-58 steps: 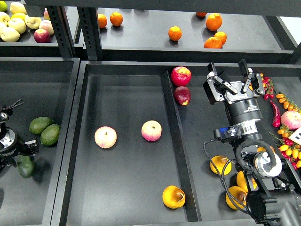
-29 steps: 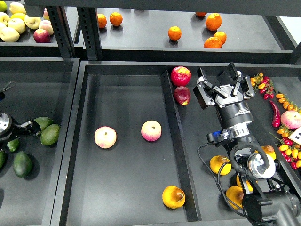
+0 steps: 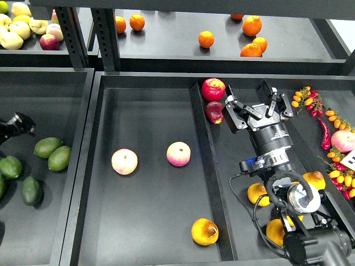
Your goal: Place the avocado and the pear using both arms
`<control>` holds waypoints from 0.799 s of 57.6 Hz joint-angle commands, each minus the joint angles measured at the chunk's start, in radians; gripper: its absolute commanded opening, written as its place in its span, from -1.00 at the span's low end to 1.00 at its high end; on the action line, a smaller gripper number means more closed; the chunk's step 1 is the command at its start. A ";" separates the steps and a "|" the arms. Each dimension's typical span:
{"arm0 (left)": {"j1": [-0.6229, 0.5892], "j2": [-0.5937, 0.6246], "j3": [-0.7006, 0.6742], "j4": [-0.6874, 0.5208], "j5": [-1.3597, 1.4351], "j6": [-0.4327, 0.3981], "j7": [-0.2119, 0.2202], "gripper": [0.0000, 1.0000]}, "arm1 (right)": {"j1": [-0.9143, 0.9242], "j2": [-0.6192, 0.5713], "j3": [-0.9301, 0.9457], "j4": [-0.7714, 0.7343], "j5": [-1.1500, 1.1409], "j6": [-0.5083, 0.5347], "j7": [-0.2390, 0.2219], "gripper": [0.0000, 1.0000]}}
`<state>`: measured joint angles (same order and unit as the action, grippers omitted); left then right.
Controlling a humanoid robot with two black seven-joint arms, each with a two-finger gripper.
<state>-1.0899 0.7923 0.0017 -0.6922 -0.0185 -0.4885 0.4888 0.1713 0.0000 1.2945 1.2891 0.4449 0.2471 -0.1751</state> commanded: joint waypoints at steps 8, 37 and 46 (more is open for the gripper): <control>0.177 0.001 -0.262 -0.007 -0.124 0.000 0.000 0.97 | -0.001 -0.037 -0.014 0.002 0.001 0.012 0.000 0.99; 0.620 -0.197 -0.894 -0.122 -0.348 0.000 0.000 0.97 | 0.027 -0.247 -0.152 0.013 0.003 0.001 -0.069 0.99; 0.780 -0.324 -1.121 -0.165 -0.351 0.000 0.000 0.97 | 0.033 -0.365 -0.234 0.016 0.009 0.000 -0.153 0.99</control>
<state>-0.4176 0.5554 -0.9588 -0.8254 -0.3677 -0.4888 0.4883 0.1997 -0.2878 1.1183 1.3043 0.4496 0.2486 -0.2659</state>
